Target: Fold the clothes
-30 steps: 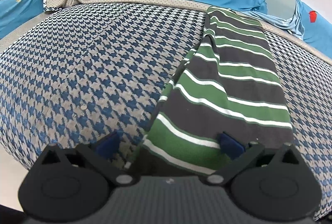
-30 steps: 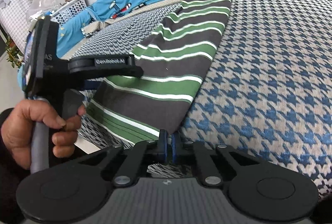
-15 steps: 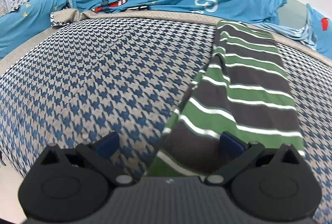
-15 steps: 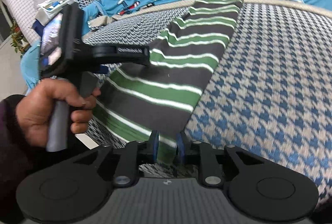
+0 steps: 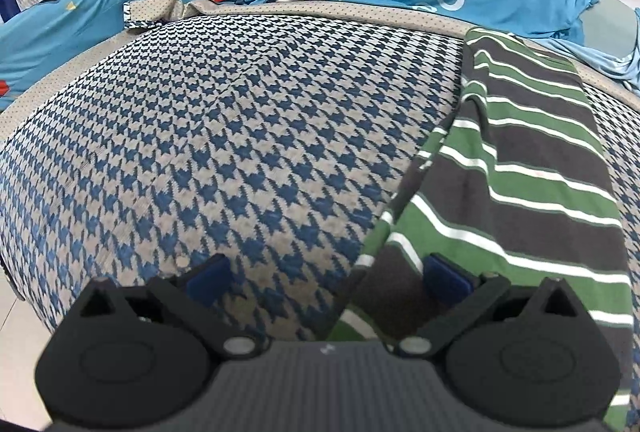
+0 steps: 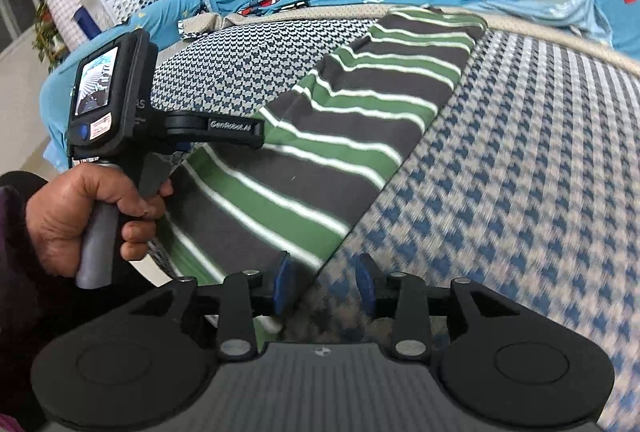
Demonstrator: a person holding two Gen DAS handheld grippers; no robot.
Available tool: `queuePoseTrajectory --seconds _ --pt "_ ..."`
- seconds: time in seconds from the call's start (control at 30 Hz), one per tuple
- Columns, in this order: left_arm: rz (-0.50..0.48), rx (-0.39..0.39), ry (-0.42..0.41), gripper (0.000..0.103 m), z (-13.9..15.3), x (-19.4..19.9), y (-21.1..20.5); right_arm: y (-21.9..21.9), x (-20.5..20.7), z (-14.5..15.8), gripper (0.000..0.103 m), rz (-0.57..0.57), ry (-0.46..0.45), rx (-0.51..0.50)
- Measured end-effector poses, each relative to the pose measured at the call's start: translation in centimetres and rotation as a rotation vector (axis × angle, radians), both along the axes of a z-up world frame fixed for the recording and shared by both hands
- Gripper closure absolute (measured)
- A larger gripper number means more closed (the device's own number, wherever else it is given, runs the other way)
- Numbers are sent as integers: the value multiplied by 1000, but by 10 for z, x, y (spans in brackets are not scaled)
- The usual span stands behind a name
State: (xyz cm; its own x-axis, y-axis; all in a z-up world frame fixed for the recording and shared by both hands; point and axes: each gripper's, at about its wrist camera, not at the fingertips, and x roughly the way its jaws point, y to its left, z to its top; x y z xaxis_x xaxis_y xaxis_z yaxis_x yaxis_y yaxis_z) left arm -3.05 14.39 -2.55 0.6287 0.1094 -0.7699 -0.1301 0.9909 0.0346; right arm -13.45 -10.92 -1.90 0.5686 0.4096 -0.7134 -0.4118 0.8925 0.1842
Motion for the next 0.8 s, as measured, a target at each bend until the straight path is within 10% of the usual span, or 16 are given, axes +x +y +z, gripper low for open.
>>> queuePoseTrajectory --seconds 0.8 --pt "-88 4 123 0 18 46 -19 -35 108 10 61 -148 -17 92"
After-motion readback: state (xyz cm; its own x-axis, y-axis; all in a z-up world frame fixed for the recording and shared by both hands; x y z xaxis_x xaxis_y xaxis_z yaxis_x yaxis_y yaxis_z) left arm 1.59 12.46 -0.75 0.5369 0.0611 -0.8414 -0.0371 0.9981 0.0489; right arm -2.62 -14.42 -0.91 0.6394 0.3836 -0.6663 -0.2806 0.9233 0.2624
